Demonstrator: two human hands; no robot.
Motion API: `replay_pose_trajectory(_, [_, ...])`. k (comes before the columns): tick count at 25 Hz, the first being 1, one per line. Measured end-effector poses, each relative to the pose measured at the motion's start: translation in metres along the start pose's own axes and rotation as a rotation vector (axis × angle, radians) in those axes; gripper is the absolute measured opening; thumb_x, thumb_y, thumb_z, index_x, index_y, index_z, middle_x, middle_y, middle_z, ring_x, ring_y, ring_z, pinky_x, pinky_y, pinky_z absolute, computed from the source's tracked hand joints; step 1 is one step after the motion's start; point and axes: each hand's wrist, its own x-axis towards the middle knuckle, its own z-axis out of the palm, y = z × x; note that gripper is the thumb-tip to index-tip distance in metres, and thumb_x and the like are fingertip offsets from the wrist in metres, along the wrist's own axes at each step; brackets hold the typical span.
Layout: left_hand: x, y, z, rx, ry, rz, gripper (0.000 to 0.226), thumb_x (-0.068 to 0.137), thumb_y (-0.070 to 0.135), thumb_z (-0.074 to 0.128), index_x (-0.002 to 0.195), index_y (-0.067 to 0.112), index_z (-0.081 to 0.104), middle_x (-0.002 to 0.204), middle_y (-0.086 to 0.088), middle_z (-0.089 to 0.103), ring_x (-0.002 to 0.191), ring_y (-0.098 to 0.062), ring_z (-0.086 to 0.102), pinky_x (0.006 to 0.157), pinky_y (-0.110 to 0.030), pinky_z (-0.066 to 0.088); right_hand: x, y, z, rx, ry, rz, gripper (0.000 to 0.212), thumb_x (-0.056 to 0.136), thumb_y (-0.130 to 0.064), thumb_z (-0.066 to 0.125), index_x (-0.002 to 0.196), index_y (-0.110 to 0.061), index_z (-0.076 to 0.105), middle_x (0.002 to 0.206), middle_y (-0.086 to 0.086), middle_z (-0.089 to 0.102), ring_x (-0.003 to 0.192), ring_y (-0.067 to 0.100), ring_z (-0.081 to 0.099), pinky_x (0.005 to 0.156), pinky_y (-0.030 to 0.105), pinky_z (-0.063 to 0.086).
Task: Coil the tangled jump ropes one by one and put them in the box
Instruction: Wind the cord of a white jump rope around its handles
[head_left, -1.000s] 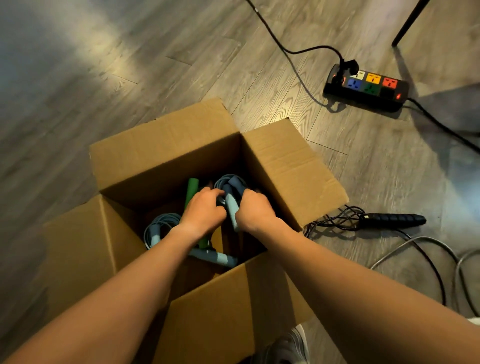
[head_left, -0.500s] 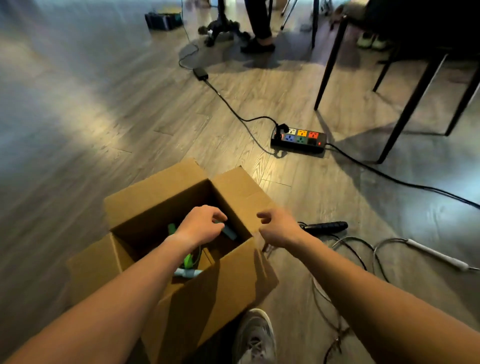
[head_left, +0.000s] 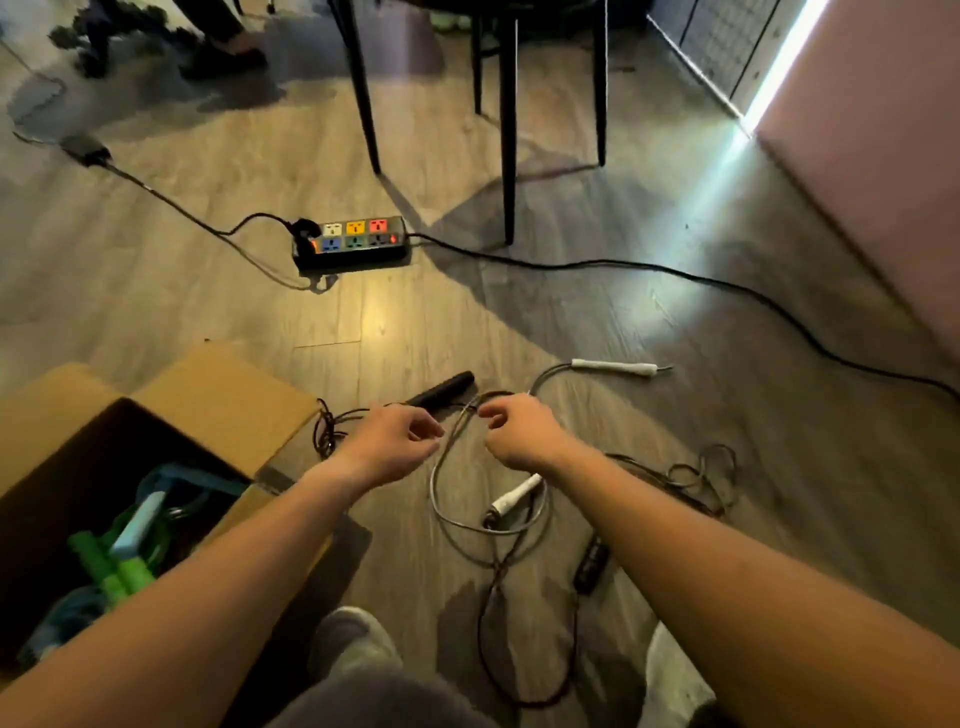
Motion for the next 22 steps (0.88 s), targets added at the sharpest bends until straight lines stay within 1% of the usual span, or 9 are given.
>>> replay_pose_trajectory(2, [0.021,0.01,0.035,0.035,-0.082,0.024,0.019,0.091,0.027,0.067,0.109,0.021,0.072,0.098,0.006,0.071,0.091,-0.008,0.066,0.083,-0.026,0.053,0.014,0.043,-0.002,0.024,-0.02,0.087,0.045,0.088,-0.009,0.055,0.132,-0.017,0.063,0.131,0.009,0.063,0.124,0.026,0.056,0.107,0.036,0.046])
replay_pose_trajectory(5, [0.04,0.018,0.087,0.104,-0.214,0.063,0.021,0.091,0.026,0.067,0.111,0.019,0.072,0.1,0.003,0.072,0.088,-0.008,0.066,0.077,-0.021,0.051,0.026,0.101,0.002,0.004,-0.037,0.182,0.042,0.088,-0.009,0.057,0.127,-0.018,0.066,0.125,0.008,0.066,0.115,0.024,0.062,0.1,0.036,0.051])
replay_pose_trajectory(7, [0.045,0.016,0.118,0.142,-0.351,0.062,0.027,0.087,0.028,0.07,0.113,0.019,0.07,0.104,0.002,0.073,0.093,-0.012,0.068,0.081,-0.026,0.054,0.028,0.131,0.013,-0.031,-0.062,0.217,0.04,0.085,-0.009,0.059,0.12,-0.026,0.07,0.116,0.006,0.07,0.107,0.024,0.065,0.093,0.037,0.055])
replay_pose_trajectory(9, [0.047,0.011,0.142,0.291,-0.463,0.095,0.032,0.082,0.034,0.073,0.112,0.023,0.068,0.106,0.002,0.071,0.098,-0.016,0.066,0.084,-0.031,0.054,0.03,0.153,0.029,-0.076,-0.144,0.218,0.045,0.083,-0.009,0.059,0.12,-0.033,0.069,0.114,0.005,0.069,0.103,0.024,0.066,0.09,0.036,0.056])
replay_pose_trajectory(12, [0.042,0.009,0.157,0.557,-0.486,0.163,0.027,0.084,0.032,0.068,0.109,0.024,0.067,0.103,-0.001,0.069,0.097,-0.022,0.066,0.081,-0.034,0.054,0.025,0.164,0.052,-0.181,-0.303,0.169,0.048,0.087,-0.014,0.061,0.129,-0.034,0.061,0.124,0.003,0.065,0.112,0.024,0.062,0.095,0.035,0.053])
replay_pose_trajectory(14, [0.038,0.013,0.157,0.596,-0.521,0.17,0.021,0.093,0.029,0.059,0.112,0.021,0.065,0.106,-0.004,0.068,0.098,-0.025,0.065,0.081,-0.035,0.053,0.022,0.162,0.06,-0.282,-0.353,0.137,0.04,0.09,-0.02,0.06,0.129,-0.029,0.059,0.127,0.004,0.063,0.117,0.026,0.059,0.094,0.035,0.05])
replay_pose_trajectory(17, [0.034,0.028,0.128,0.234,-0.526,0.105,0.01,0.101,0.028,0.049,0.105,0.027,0.058,0.096,0.002,0.066,0.088,-0.015,0.063,0.073,-0.029,0.049,0.021,0.143,0.041,-0.376,-0.226,0.092,0.022,0.094,-0.033,0.057,0.112,-0.021,0.061,0.121,0.009,0.064,0.116,0.031,0.059,0.089,0.038,0.048])
replay_pose_trajectory(20, [0.022,0.067,0.067,-0.091,-0.319,0.181,0.011,0.103,0.024,0.049,0.097,0.021,0.058,0.075,0.013,0.055,0.063,0.005,0.052,0.056,-0.014,0.037,0.011,0.108,-0.021,-0.388,0.054,-0.004,0.022,0.098,-0.036,0.051,0.105,-0.018,0.062,0.115,0.012,0.064,0.111,0.033,0.058,0.084,0.038,0.046])
replay_pose_trajectory(22, [0.011,0.102,0.021,-0.252,-0.19,0.25,0.016,0.103,0.024,0.049,0.094,0.017,0.06,0.07,0.009,0.053,0.057,0.001,0.047,0.057,-0.017,0.037,-0.005,0.078,-0.074,-0.395,0.247,-0.052,0.029,0.099,-0.04,0.048,0.109,-0.018,0.065,0.115,0.014,0.058,0.111,0.035,0.055,0.089,0.04,0.046])
